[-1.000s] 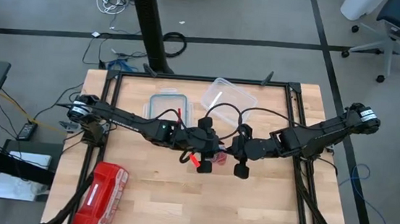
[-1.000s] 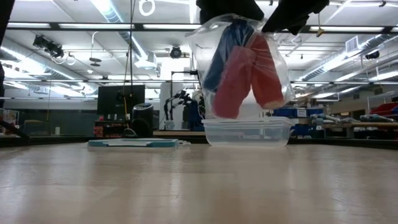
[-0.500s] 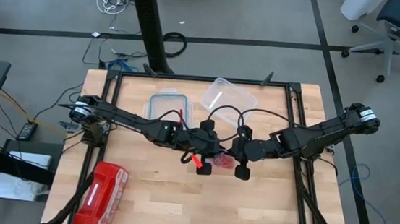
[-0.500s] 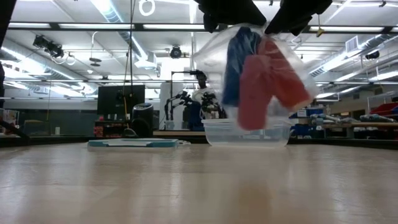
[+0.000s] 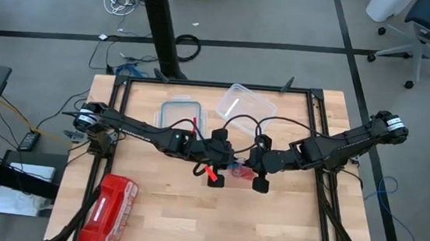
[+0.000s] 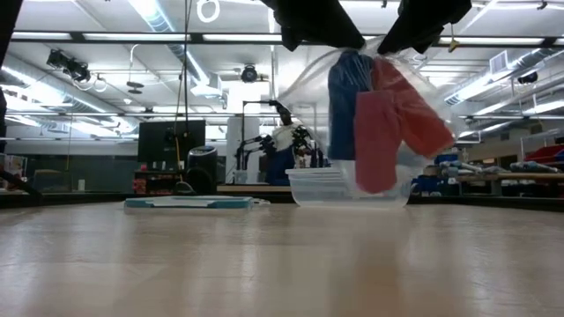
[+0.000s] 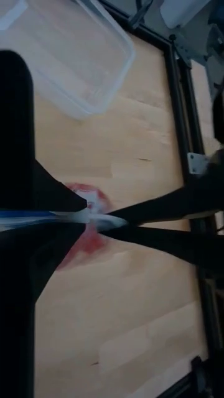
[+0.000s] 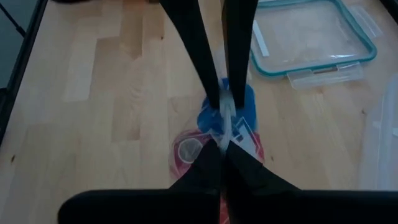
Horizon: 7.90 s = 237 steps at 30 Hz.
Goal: Roll bandage
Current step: Close the transparent zip bag, then put the transparent zip bag into the transparent container
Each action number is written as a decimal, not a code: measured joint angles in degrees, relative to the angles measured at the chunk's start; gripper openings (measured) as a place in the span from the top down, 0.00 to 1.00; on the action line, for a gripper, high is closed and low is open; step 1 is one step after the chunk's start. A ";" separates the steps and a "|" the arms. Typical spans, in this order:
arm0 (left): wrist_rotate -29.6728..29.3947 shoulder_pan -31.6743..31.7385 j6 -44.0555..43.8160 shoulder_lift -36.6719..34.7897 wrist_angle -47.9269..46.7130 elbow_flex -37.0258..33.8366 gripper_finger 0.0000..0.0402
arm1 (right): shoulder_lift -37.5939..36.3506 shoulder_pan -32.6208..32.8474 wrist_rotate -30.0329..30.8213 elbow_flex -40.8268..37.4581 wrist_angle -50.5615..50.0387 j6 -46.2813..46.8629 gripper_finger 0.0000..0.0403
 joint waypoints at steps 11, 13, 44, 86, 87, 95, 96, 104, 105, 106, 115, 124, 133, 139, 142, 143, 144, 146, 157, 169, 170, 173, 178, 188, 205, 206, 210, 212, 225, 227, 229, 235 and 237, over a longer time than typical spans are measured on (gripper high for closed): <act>-0.01 -0.12 -1.47 -0.74 -11.93 3.23 0.95 | -0.02 0.31 -0.15 0.11 -0.54 0.11 1.00; 0.01 -0.21 -1.83 -0.76 -14.36 3.81 0.95 | -0.02 0.35 -0.67 0.11 -0.84 0.11 1.00; 6.01 -0.96 -7.06 -0.76 -28.56 4.26 0.95 | -1.33 0.41 -1.20 0.09 -0.80 0.07 1.00; 2.69 -1.29 -7.43 -1.59 -26.44 4.28 0.95 | -1.33 0.78 -1.22 0.04 -1.06 0.64 1.00; 2.74 -1.29 -7.48 -1.61 -26.58 4.30 0.95 | -1.33 0.78 -1.22 0.04 -1.04 0.66 1.00; 3.89 -1.29 -8.70 -1.65 -29.26 4.39 0.93 | -1.31 0.78 -1.22 0.04 -1.03 0.66 1.00; 4.19 -1.29 -8.79 -1.65 -29.38 4.39 0.93 | -1.31 0.78 -1.21 0.04 -1.02 0.66 1.00; 7.54 -1.33 -9.09 -1.65 -29.70 4.39 0.92 | -1.31 0.78 -1.29 0.04 -1.02 0.64 1.00; 8.03 -1.33 -9.09 -1.65 -29.76 4.37 0.92 | -1.31 0.78 -1.29 0.04 -1.02 0.64 1.00; 8.24 -1.33 -9.09 -1.65 -29.82 4.37 0.91 | -1.31 0.78 -1.29 0.04 -1.02 0.64 1.00; 8.06 -1.38 -10.68 -1.61 -33.61 4.06 0.68 | -1.40 0.83 -1.33 0.04 -1.66 0.66 1.00; 6.60 -1.85 -13.58 -1.57 -37.35 4.09 0.46 | -1.40 0.83 -1.31 0.04 -1.53 0.68 1.00; 3.81 -5.45 -13.04 -2.44 -25.72 -0.37 0.48 | -4.61 1.50 1.27 0.04 -7.44 5.41 1.00; 1.84 -7.08 -13.85 -6.17 -9.12 -10.52 0.51 | -8.73 3.96 2.18 0.04 -14.68 12.68 1.00; 1.42 -7.57 -15.43 -8.51 2.09 -17.39 0.52 | -10.26 5.22 3.92 0.04 -18.48 16.44 1.00; 1.26 -7.63 -16.05 -9.22 6.79 -19.86 0.52 | -10.74 5.64 5.07 0.04 -19.74 17.59 1.00; 0.95 -7.69 -16.27 -9.97 11.77 -22.35 0.52 | -11.19 6.04 6.47 0.04 -20.90 18.59 1.00; 0.22 -7.72 -16.43 -11.34 21.28 -27.53 0.52 | -11.87 6.42 9.42 0.04 -21.81 19.88 1.00; -14.33 -3.88 -10.28 -13.92 64.08 -46.19 0.52 | -13.60 -0.85 23.06 0.04 -15.01 4.72 1.00; -12.11 6.43 -5.33 -14.34 71.59 -43.97 0.52 | -12.10 -19.44 20.24 0.07 -0.85 -13.28 1.00; -10.59 7.61 -5.56 -14.44 71.61 -43.52 0.52 | -11.50 -21.13 19.25 0.07 -0.30 -13.48 1.00; -6.81 10.73 -7.86 -14.76 70.89 -42.91 0.52 | -9.48 -25.77 16.91 0.07 2.78 -14.54 1.00; 2.24 15.19 -17.28 -14.86 67.14 -42.69 0.52 | -4.64 -31.80 14.34 0.07 7.56 -20.96 0.99; 10.00 17.43 -19.56 -14.88 65.03 -42.64 0.52 | 5.87 -39.74 12.68 0.04 15.15 -32.27 1.00; 11.77 17.59 -19.23 -14.86 64.54 -42.64 0.52 | 17.84 -42.52 10.46 0.08 -1.09 -39.07 0.99; 11.81 17.57 -19.21 -14.86 64.64 -42.66 0.52 | 18.27 -42.50 10.29 0.07 -2.11 -38.90 0.99; 11.83 17.59 -19.21 -14.86 64.70 -42.65 0.52 | 18.51 -41.59 9.17 0.09 -2.04 -38.49 0.99; 11.86 17.59 -19.21 -14.86 64.71 -42.66 0.52 | 18.33 -41.05 7.85 0.07 -2.19 -38.73 0.99; 12.77 17.59 -19.21 -14.83 64.68 -42.65 0.52 | 11.81 -39.04 -9.51 0.07 -6.28 -34.28 1.00; 13.13 17.59 -19.22 -14.83 64.68 -42.65 0.52 | 11.61 -39.06 -11.15 0.07 -8.51 -33.03 1.00; 13.29 17.59 -19.32 -14.83 64.66 -42.65 0.52 | 11.58 -39.04 -12.46 0.07 -10.80 -30.89 1.00; 13.43 17.59 -19.37 -14.83 64.71 -42.64 0.52 | 11.58 -38.50 -17.84 0.07 -17.66 -26.00 1.00; 13.47 17.59 -19.37 -14.83 64.72 -42.66 0.52 | 11.40 -37.75 -20.05 0.07 -19.42 -24.41 1.00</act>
